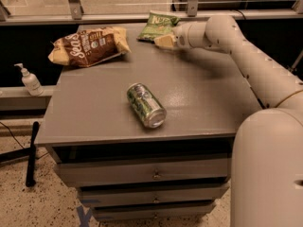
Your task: Move green jalapeno chip bag near green can
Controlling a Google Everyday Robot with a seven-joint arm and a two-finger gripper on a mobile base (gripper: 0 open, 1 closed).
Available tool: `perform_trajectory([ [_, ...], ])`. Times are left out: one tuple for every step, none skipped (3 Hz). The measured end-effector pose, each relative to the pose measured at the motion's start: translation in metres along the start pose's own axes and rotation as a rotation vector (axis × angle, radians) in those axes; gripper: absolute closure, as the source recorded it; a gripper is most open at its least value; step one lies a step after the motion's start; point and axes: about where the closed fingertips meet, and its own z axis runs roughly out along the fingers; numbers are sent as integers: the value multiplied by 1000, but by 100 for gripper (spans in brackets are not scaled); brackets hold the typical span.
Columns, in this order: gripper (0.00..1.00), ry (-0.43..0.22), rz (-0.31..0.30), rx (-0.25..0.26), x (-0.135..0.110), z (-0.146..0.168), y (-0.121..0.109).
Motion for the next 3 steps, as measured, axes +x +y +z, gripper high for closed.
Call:
perform_trajectory([
  [64, -5, 1, 0, 0, 2, -1],
  [88, -12, -8, 8, -2, -4, -2],
  [100, -19, -27, 21, -9, -25, -2],
])
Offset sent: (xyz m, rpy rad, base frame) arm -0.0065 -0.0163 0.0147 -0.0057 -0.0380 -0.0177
